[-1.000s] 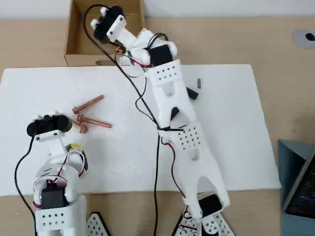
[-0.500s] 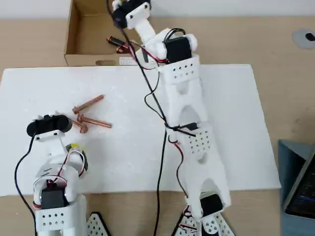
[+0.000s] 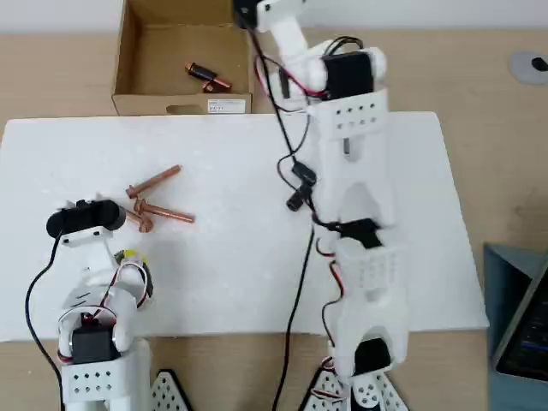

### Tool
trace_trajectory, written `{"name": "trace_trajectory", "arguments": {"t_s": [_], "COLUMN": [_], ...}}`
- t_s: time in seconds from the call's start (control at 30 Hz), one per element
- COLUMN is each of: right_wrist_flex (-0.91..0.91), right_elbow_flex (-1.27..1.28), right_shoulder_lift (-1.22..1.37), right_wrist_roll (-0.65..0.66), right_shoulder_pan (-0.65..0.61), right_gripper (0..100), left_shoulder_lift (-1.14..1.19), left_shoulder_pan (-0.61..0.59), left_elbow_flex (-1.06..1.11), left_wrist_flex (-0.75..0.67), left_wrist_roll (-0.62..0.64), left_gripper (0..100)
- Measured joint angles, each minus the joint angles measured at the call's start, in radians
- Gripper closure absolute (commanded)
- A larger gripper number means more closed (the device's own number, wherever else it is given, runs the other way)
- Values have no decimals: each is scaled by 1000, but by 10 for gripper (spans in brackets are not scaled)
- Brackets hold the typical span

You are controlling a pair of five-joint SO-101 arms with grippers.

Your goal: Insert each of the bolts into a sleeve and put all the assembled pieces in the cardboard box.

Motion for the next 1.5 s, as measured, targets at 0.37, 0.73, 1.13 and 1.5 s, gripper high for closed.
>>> {"name": "trace_trajectory", "arguments": {"t_s": [0.37, 0.73, 1.13, 1.5], "right_wrist_flex": [0, -28, -124, -135], "right_elbow_flex": [408, 614, 647, 442], "right_shoulder_lift": [-123, -123, -23, 213], "right_wrist_roll": [212, 548, 694, 707], "right_shoulder_pan": [112, 181, 190, 190], "right_gripper": [857, 853, 797, 789], "left_shoulder_lift": [0, 0, 0, 0], "left_shoulder_pan": [0, 0, 0, 0], "left_elbow_flex": [0, 0, 0, 0], "left_wrist_flex": [0, 0, 0, 0], "left_wrist_roll": [0, 0, 0, 0], "left_gripper": [998, 998, 998, 999]}}
